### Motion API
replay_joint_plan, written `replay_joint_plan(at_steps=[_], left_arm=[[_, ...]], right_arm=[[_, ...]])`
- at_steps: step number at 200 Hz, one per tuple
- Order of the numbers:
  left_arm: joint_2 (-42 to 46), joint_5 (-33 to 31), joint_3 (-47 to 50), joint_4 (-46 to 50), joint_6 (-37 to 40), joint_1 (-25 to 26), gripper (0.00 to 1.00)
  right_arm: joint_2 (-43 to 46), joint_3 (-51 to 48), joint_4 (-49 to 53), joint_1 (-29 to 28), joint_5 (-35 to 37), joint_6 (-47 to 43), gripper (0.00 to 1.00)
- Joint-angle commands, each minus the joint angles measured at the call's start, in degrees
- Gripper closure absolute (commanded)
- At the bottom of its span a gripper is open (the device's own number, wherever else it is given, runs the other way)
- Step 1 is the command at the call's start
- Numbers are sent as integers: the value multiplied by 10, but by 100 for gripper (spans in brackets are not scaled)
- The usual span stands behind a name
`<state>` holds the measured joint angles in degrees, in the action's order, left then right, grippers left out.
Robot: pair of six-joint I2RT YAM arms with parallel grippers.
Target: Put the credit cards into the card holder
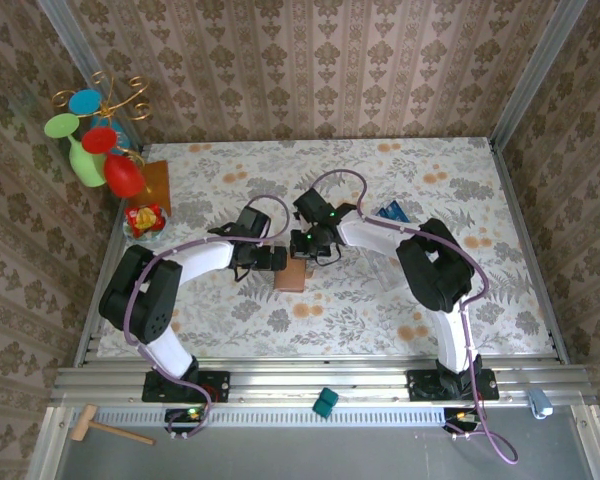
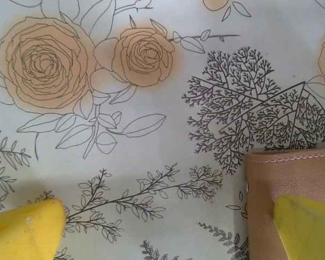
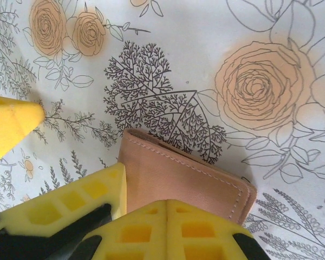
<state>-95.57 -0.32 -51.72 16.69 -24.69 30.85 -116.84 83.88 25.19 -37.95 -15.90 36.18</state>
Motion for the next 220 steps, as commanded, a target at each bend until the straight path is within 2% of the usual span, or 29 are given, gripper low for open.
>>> replay_joint_plan(at_steps=[1,43,72,86,106,147,220], left_arm=[[-10,-33,14,19,-14,2,0],[-12,-49,13,20,-18,5,0],[-15,-59,16,18,-21,7,0],[-17,-64,19,15,-23,10,0],[-19,-71,20,15,-23,14,0],[-23,-74,21,14,-23,16,0],[-22,-90,28,12,-24,20,0]], right_arm=[[43,15,37,8,4,-11,99],[100,0,95,16,64,-15,85],[135,-33,127,13,108,-10,61],[144,-48,134,8,119,-7,54],[149,-62,131,-10,118,-8,54],[142,-78,105,-42,111,12,64],[133,-84,119,-42,141,23,60]])
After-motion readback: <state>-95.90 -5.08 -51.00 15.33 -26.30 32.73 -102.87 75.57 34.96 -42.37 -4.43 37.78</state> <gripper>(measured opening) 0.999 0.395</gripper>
